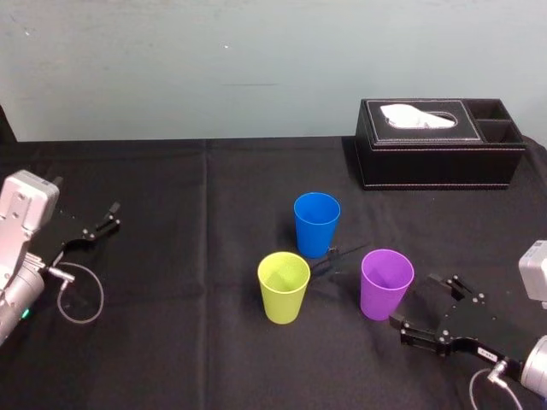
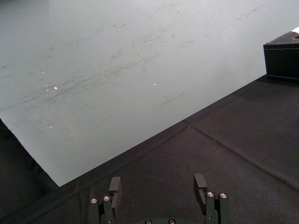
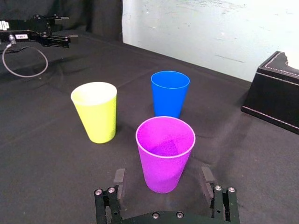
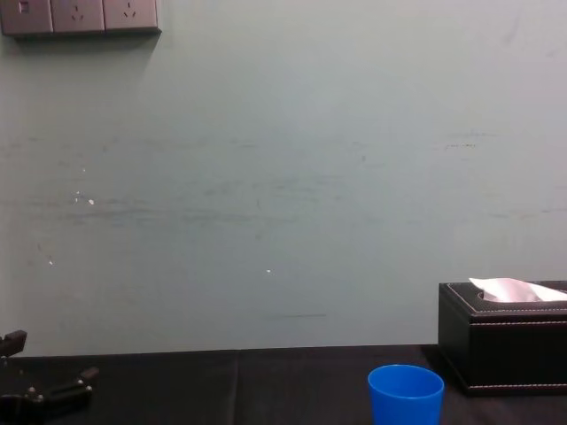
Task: Stack the three plastic cups sequentially using one hand.
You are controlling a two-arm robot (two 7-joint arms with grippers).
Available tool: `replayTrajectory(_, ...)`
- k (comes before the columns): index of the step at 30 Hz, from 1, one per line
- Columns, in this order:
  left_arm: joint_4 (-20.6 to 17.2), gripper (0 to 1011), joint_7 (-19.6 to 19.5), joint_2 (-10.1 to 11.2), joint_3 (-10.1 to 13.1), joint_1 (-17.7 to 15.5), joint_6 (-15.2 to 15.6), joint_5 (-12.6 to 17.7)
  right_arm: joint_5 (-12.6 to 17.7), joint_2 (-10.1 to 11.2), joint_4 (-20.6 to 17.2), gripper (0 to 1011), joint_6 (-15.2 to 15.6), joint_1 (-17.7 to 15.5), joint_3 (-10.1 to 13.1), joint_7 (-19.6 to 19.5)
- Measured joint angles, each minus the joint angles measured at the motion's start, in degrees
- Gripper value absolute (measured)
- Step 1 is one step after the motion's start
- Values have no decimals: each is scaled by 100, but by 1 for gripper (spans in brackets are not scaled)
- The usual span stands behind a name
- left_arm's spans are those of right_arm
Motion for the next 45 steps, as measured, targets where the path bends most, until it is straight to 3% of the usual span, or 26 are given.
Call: replayTrajectory(45, 0, 1010, 0, 0, 0, 0, 0, 0, -158, -528, 649, 1003, 224, 863, -509, -113)
